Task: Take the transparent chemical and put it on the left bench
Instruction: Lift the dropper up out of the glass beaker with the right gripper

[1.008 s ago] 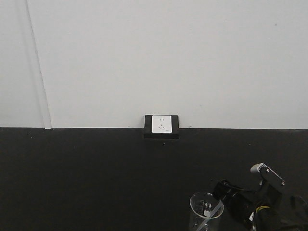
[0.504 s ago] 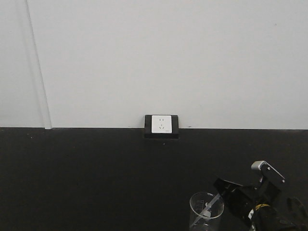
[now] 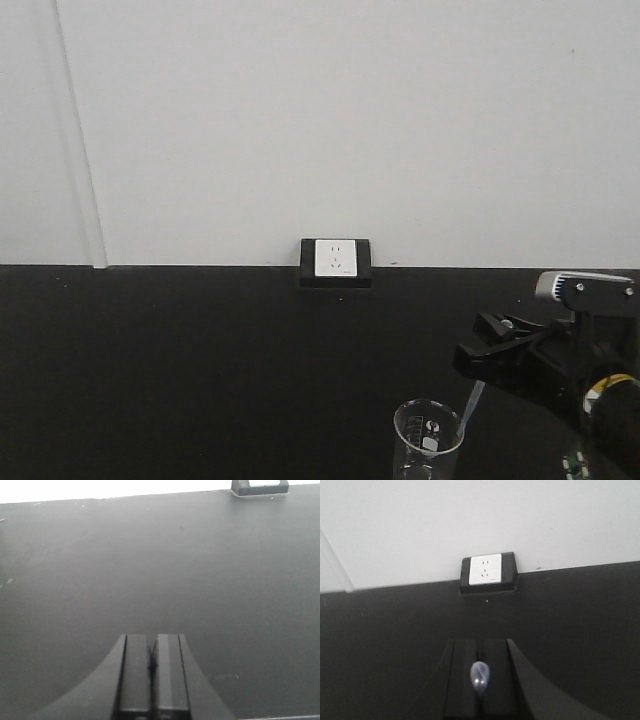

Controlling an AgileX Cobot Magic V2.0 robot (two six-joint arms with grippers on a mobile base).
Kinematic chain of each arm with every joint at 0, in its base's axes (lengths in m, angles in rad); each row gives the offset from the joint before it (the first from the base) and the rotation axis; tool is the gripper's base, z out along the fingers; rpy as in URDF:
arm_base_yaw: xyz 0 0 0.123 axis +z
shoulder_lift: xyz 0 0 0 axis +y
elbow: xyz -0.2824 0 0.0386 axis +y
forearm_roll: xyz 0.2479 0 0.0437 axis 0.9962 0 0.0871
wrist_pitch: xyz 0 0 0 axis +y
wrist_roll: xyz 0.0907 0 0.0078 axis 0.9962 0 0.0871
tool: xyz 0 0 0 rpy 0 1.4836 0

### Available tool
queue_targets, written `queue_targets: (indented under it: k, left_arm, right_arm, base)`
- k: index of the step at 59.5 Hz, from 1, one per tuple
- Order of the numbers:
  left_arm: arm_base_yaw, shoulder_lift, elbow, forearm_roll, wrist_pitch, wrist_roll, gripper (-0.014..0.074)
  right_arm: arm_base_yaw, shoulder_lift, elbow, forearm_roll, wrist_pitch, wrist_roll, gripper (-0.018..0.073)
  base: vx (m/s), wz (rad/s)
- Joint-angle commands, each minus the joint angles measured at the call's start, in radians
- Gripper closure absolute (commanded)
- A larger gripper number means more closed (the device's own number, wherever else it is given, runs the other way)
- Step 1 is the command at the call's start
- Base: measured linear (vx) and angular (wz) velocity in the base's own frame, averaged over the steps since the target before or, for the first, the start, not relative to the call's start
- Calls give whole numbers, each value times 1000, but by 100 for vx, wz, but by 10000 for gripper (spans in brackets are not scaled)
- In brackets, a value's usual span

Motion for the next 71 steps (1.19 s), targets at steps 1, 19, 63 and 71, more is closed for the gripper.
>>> queue_targets:
  k: [1,19,63,71]
  left_arm:
    - [-2,-19,16,-1,-78,-8,600]
    - [-2,-19,16,-1,-78,-8,600]
    - [-2,-19,16,-1,-78,-8,600]
    - [-2,-19,16,-1,-78,-8,600]
  right_arm:
    - [2,-119,-30,-12,71,-80,562]
    - [2,-397,55,-12,278,-152,562]
    - [2,-708,197,-4,377,-203,562]
    - [2,-708,197,-4,377,-203,562]
  base:
    - [0,0]
    - [0,0]
    - [0,0]
    - [0,0]
